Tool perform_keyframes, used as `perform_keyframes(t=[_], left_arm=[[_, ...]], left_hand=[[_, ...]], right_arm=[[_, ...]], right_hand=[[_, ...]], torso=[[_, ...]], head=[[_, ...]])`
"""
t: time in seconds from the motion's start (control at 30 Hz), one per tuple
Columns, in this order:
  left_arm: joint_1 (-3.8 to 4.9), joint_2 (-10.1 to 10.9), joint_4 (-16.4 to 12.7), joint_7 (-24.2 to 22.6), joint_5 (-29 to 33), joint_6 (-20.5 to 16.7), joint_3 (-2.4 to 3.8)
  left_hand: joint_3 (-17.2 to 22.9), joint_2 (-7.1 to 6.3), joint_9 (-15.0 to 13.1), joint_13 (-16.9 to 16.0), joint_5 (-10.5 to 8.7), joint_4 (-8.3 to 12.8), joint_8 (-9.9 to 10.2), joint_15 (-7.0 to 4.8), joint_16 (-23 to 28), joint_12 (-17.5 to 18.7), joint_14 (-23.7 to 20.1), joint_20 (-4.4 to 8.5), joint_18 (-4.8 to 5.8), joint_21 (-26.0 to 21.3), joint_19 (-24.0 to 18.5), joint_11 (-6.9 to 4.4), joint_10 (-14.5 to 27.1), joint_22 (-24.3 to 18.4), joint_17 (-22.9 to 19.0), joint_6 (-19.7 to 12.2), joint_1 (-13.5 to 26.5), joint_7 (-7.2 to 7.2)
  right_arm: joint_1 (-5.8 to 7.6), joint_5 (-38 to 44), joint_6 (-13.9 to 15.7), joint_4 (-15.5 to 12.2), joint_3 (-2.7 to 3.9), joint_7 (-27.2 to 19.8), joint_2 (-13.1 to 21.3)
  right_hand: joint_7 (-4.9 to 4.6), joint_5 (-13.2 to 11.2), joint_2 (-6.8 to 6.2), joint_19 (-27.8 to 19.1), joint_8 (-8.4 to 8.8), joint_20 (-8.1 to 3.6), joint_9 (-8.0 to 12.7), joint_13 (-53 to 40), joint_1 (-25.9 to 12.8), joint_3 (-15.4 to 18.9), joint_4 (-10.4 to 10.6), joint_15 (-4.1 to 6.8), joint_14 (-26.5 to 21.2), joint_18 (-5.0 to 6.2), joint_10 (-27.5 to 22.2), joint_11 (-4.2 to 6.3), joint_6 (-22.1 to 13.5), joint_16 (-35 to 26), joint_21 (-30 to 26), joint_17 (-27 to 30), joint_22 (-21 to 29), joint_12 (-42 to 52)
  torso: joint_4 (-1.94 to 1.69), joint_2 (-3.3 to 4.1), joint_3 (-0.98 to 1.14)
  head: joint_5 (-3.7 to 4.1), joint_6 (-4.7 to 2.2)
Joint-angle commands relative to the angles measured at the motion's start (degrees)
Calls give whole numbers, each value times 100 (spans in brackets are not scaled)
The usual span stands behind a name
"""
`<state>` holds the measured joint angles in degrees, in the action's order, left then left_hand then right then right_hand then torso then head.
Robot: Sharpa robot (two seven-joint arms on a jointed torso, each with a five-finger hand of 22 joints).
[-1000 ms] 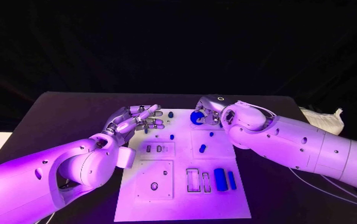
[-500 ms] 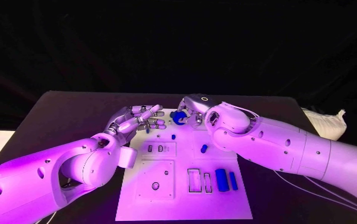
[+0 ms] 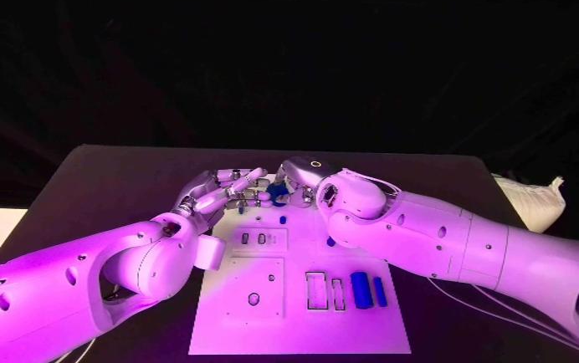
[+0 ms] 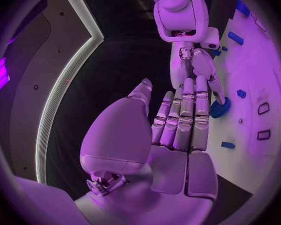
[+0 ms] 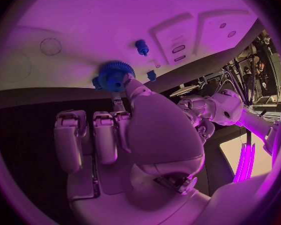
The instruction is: Assemble the parts on the task board
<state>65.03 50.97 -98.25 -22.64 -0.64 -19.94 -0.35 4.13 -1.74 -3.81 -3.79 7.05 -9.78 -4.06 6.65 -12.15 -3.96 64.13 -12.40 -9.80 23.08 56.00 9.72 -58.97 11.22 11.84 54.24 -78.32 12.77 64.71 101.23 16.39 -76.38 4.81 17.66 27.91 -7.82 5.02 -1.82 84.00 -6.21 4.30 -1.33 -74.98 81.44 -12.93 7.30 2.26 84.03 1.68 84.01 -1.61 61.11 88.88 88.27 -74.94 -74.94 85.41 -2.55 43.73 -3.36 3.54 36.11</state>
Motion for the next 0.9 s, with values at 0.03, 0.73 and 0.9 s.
perform_keyframes(t=[0.03,0.73,0.9], left_arm=[[5,-13,-8,-31,-37,109,4],[6,14,-1,23,-40,144,4],[6,19,10,43,-42,157,4]], left_hand=[[0,57,9,5,-15,31,33,5,18,26,-16,-11,-43,22,-28,28,12,9,9,-1,11,41],[-5,62,11,8,-17,48,38,11,30,32,-33,-15,-40,25,-43,35,38,12,23,-18,11,46],[-7,64,12,10,-17,54,40,15,36,35,-43,-17,-39,24,-51,38,49,12,26,-25,11,48]], right_arm=[[-15,74,-106,66,-17,-45,-43],[-16,-120,-320,196,-39,-14,-53],[-18,-186,-324,198,-40,-25,-12]], right_hand=[[182,21,13,286,-1,-21,-353,-1106,-71,-34,-6,16,551,-73,370,29,352,9,10,-1286,-1102,-39],[-120,441,-391,229,159,239,-288,-776,-1056,504,584,-245,532,-55,125,-255,-579,-30,-23,-1208,-1041,-522],[-97,545,-344,245,146,224,-290,-798,-1089,524,643,-227,535,-60,141,-234,-496,-23,-15,-1222,-1062,-496]], torso=[[5,-4,1],[20,-1,9],[21,0,11]], head=[[-21,9],[-16,10],[-4,14]])
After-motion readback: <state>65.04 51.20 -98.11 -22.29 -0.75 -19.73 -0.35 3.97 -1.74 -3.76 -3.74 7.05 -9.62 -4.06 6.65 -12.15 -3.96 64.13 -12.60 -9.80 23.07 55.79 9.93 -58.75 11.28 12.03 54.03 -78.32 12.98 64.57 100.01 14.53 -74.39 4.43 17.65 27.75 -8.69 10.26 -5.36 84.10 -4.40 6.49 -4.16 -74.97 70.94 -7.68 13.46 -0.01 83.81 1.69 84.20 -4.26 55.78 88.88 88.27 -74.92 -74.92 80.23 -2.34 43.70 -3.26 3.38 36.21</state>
